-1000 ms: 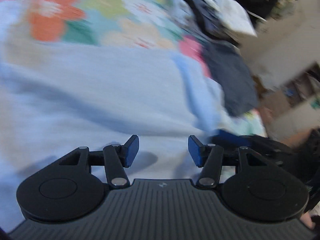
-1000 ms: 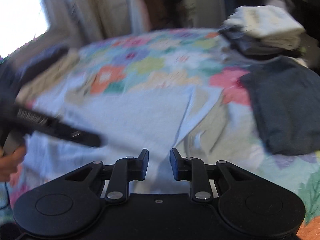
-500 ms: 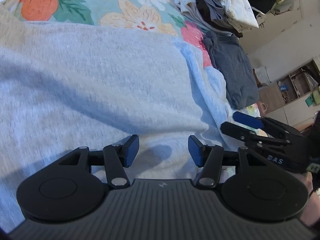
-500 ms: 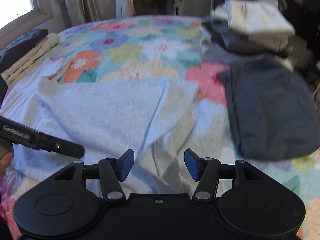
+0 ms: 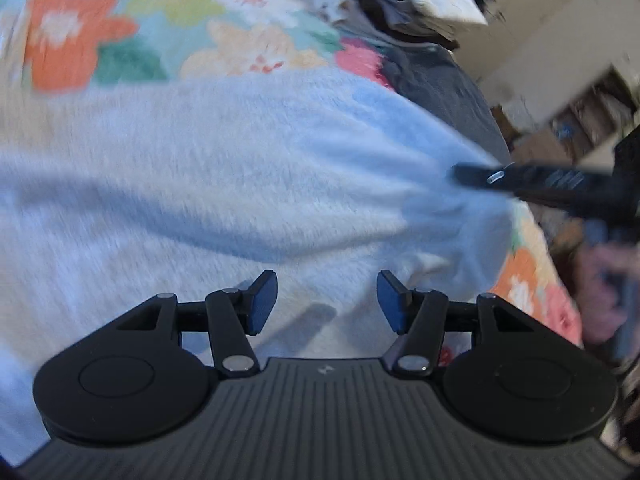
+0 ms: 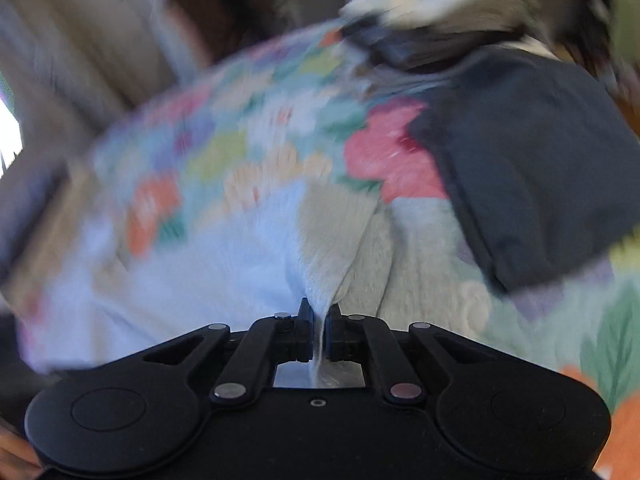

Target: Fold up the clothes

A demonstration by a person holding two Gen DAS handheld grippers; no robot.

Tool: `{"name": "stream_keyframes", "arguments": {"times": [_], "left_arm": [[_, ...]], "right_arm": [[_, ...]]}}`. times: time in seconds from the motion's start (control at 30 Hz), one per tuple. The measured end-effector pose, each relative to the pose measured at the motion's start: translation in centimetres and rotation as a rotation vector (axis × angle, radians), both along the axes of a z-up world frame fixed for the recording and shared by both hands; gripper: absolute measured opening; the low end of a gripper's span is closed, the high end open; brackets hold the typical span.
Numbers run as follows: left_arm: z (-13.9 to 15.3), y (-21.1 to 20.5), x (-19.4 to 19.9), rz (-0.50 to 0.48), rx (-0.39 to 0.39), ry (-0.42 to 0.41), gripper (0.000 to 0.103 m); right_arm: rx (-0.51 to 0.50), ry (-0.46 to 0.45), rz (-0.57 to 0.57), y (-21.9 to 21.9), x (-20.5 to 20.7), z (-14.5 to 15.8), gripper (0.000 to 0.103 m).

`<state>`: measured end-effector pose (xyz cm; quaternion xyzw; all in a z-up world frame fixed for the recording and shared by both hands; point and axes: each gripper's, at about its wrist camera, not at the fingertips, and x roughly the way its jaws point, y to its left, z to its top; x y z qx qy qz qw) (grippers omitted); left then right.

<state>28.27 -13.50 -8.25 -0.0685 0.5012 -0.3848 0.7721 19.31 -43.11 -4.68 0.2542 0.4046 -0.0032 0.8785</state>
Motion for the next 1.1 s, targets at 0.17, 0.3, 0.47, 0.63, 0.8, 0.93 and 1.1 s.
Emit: {"name": "stream_keyframes", "arguments": {"times": [0.17,0.3,0.47,0.63,0.8,0.93,1.1], "left_arm": [[0.2,1.6,0.5,0.019,-0.057,0.054,0.055],[-0.3,2.3,0.6,0.040,-0.017,0.055,0.055],[-1.7,2.8,0.9,0.055,0.036,0.052,0.055],[-2.2,3.0,1.4,0.065,0.010,0.067,0.055],[-2.3,3.1,1.6,0.069,-0.006,0.077,0.056],[-1.7,3.1,1.9,0.064,-0.040,0.068,0.058],[-0.5,2.9,1.7,0.058,-0.078,0.025,0.058]], "right_arm": [[-0.104,0.146,0.015,-1.6,-2.8,-0.3,0.006],[-0.080,0.261,0.011,-0.7,-3.6,-4.2,0.005],[-0.233,0.338,0.111,2.2,-1.7,-3.9,0.007],[-0.200,0.315,0.145,2.3,-0.1,-2.8,0.036],[-0.195,0.242,0.104,0.7,1.0,-0.7,0.046],[-0.098,0.180,0.069,-1.3,2.8,0.3,0.047],[0.010,0.206,-0.056,-4.2,3.9,-2.0,0.040]]}}
